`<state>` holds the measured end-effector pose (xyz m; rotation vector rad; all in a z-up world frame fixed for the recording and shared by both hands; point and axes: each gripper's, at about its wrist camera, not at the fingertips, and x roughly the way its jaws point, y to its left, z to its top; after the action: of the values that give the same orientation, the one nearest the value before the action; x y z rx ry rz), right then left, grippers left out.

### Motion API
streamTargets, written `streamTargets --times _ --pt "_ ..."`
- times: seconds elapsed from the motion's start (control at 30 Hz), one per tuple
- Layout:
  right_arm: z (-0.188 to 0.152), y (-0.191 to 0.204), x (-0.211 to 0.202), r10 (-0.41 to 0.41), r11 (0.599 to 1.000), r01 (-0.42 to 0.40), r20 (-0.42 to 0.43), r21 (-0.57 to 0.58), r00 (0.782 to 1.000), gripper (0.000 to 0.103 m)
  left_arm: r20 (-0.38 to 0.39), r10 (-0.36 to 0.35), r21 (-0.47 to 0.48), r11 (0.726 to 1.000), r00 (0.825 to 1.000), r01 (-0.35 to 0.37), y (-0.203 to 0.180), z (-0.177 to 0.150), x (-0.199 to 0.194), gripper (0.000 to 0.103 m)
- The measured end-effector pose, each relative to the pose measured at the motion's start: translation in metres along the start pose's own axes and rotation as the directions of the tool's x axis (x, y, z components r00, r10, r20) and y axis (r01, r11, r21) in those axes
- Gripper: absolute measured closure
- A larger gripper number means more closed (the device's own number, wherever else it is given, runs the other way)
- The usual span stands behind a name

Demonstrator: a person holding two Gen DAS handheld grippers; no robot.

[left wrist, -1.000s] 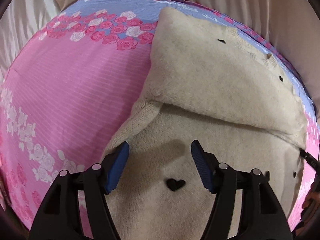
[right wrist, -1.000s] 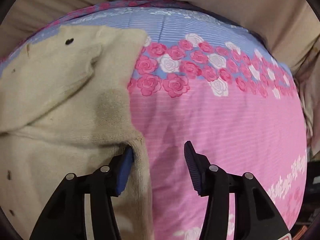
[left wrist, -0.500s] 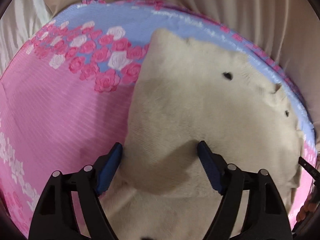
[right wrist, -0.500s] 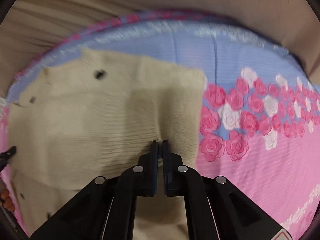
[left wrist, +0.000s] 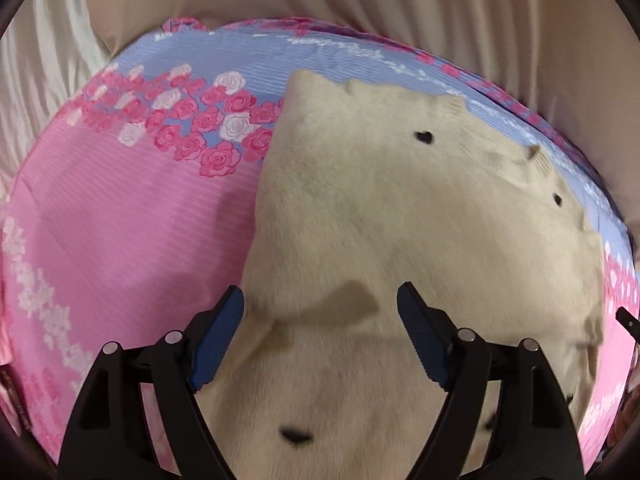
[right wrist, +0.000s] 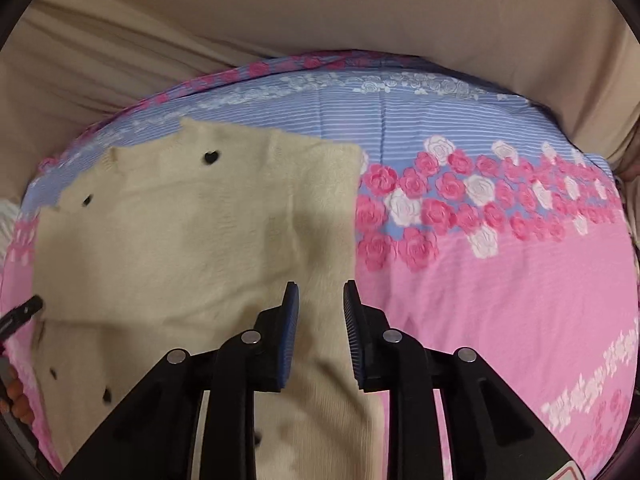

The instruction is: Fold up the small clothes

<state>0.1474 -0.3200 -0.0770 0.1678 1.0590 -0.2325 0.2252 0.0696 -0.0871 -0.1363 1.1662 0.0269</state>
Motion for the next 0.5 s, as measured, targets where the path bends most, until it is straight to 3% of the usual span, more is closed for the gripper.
streamTargets --times 0.3,0.5 --pt "-0.099 0.013 -0.019 0.003 1.000 -0.004 -0.090 -0.017 0.996 0.080 -0.055 0.047 0.124 0.992 0.997 -0.040 -0.019 -0.057 -0.031 0.022" --pt "-0.136 0.019 -0.033 -0.018 0.996 0.009 -0.099 -0.084 0.995 0.060 -0.121 0.047 0.142 0.989 0.991 -0.029 -0.017 -0.091 -0.039 0.022"
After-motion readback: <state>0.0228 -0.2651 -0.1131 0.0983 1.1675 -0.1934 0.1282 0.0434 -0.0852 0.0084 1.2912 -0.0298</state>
